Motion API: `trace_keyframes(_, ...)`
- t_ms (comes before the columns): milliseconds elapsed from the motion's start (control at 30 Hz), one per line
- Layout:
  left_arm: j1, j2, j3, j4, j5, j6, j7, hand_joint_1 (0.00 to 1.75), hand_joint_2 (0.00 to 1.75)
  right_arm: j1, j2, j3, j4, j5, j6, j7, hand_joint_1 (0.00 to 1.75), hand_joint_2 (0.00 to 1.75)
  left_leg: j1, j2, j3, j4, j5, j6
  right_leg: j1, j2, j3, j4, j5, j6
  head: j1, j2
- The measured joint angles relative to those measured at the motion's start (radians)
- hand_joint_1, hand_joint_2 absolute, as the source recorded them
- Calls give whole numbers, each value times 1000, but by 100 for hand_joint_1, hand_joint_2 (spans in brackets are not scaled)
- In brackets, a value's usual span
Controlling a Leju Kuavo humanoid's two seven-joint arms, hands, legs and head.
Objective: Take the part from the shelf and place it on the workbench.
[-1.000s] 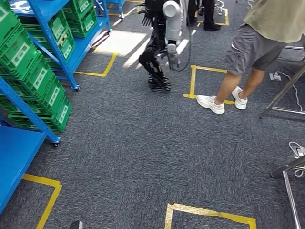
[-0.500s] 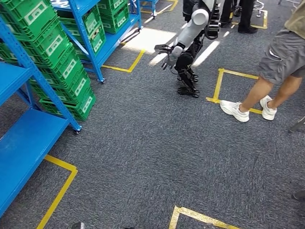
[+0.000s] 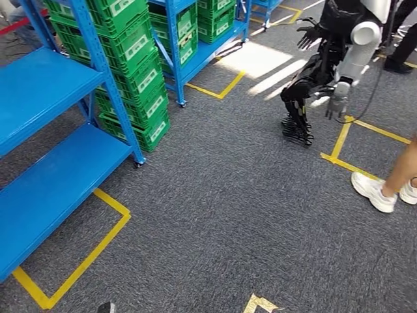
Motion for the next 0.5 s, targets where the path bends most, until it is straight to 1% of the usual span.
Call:
trace_keyframes(33,0,0,0,0,-6,0,1,0,0,-1,0,0,0,0,0,-1,0,0,1,-15,1,1,0,-3,-3,10,27,-66,42,0,0,0)
trace_keyframes(67,0,0,-1,0,-13,0,2,0,0,-2,0,0,0,-1,0,-2,0,0,1,-30,1,3,0,-7,-7,33,59,-139,75,1,0,0)
trace_keyframes(100,-2,1,-1,0,-19,1,4,0,0,-2,0,0,0,-2,0,-4,0,0,1,-44,-1,6,0,-13,-11,55,86,-200,99,1,1,0)
trace_keyframes(133,-2,2,-2,0,-23,2,5,0,0,-3,1,0,0,-3,1,-5,0,0,1,-55,-4,8,1,-19,-13,73,102,-238,110,-1,1,0)
trace_keyframes(167,-2,3,-2,0,-25,3,6,0,0,-4,1,0,0,-4,1,-5,0,0,2,-64,-7,8,3,-26,-12,81,108,-250,109,-6,1,0)
trace_keyframes(200,-1,4,-2,0,-26,5,7,0,0,-4,1,0,0,-4,2,-5,0,0,4,-74,-10,6,7,-33,-10,73,109,-252,112,-12,1,0)
trace_keyframes(233,0,5,-2,0,-27,5,8,0,0,-5,1,0,0,-3,2,-5,0,0,6,-76,-13,4,9,-39,-9,62,110,-253,115,-19,1,0)
trace_keyframes(267,1,5,-2,0,-27,6,8,0,0,-5,2,0,0,-3,2,-6,0,0,6,-61,-17,9,4,-45,-9,51,110,-254,118,-27,-1,0)
trace_keyframes(300,2,5,-2,0,-28,6,9,0,0,-4,2,0,0,-3,2,-6,0,0,4,-37,-29,31,-12,-49,-9,39,109,-256,121,-33,-6,0)
trace_keyframes(333,1,5,-2,0,-28,7,9,0,0,-3,2,0,0,-3,2,-6,0,0,3,-7,-50,76,-41,-52,-9,26,109,-258,122,-38,-10,0)
trace_keyframes(367,0,5,-2,0,-28,7,10,0,0,-1,2,-1,0,-2,2,-6,0,0,1,19,-81,142,-78,-55,-7,11,108,-258,122,-41,-14,0)
trace_keyframes(400,-2,5,-2,0,-28,6,10,0,0,1,2,-1,0,-1,2,-5,0,0,1,31,-115,215,-112,-57,-5,-4,107,-258,121,-43,-16,0)
trace_keyframes(433,-1,5,-2,0,-29,6,11,0,0,2,1,-2,0,0,2,-5,0,0,1,35,-142,274,-133,-58,-4,-20,106,-258,120,-44,-16,0)
trace_keyframes(467,0,6,-2,0,-29,6,11,0,0,3,1,-3,0,2,2,-4,0,0,1,36,-153,300,-134,-58,-4,-35,106,-258,120,-45,-16,0)
trace_keyframes(500,1,6,-2,0,-30,5,12,0,0,2,1,-3,0,3,2,-4,0,0,1,39,-143,284,-115,-58,-3,-48,107,-258,119,-45,-16,0)
